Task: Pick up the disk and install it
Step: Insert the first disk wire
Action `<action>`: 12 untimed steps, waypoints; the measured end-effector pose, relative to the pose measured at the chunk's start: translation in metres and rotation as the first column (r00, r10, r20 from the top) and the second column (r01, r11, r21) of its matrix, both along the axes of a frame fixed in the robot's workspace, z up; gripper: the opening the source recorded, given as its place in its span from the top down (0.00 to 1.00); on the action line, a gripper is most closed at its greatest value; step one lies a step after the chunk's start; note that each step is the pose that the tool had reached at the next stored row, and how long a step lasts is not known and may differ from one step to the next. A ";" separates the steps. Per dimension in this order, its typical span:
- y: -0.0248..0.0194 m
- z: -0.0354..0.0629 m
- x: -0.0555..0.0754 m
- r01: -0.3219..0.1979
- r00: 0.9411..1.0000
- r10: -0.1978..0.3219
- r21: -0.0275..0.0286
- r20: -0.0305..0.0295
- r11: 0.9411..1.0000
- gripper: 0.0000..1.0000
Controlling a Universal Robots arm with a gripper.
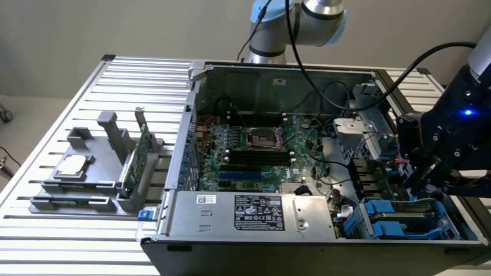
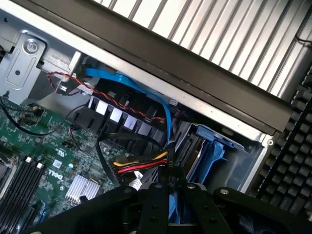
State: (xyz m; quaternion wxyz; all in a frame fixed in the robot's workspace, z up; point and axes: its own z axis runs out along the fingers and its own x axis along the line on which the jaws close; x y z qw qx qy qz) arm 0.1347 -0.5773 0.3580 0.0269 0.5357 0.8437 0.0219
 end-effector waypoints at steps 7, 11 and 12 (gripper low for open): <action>0.0000 0.0001 0.000 0.118 0.993 -0.118 0.000 0.000 0.993 0.84; 0.0000 0.0000 0.000 0.181 0.983 -0.181 -0.001 0.000 0.983 0.84; 0.0000 0.0000 0.000 0.198 0.980 -0.198 -0.001 0.000 0.980 0.84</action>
